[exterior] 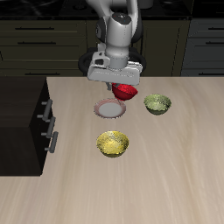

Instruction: Place the red bowl on the plate

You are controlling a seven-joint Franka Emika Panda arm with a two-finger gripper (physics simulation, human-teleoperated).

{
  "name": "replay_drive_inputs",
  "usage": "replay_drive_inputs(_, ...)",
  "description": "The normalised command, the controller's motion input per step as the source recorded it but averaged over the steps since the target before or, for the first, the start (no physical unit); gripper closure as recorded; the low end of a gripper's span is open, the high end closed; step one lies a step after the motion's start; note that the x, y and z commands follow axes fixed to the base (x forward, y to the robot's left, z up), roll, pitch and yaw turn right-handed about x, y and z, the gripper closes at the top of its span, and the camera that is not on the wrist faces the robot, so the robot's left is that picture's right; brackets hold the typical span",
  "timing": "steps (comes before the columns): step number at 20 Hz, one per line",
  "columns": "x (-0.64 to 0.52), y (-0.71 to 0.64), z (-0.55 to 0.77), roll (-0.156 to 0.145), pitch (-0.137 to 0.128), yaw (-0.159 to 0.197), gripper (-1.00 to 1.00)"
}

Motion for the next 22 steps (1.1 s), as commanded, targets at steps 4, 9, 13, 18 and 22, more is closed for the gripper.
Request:
replay_drive_inputs(4, 0.05, 0.01, -0.06, 0.003, 0.009, 0.001, 1.00)
replay_drive_inputs(9, 0.01, -0.01, -0.07, -0.005, 0.010, 0.008, 1.00)
replay_drive_inputs(13, 0.04, -0.02, -0.11, -0.010, 0.018, -0.004, 1.00)
replay_drive_inputs(18, 0.00, -0.04, -0.14, -0.011, 0.026, 0.002, 1.00)
replay_drive_inputs(22, 0.00, -0.03, -0.11, -0.012, 0.025, -0.005, 1.00)
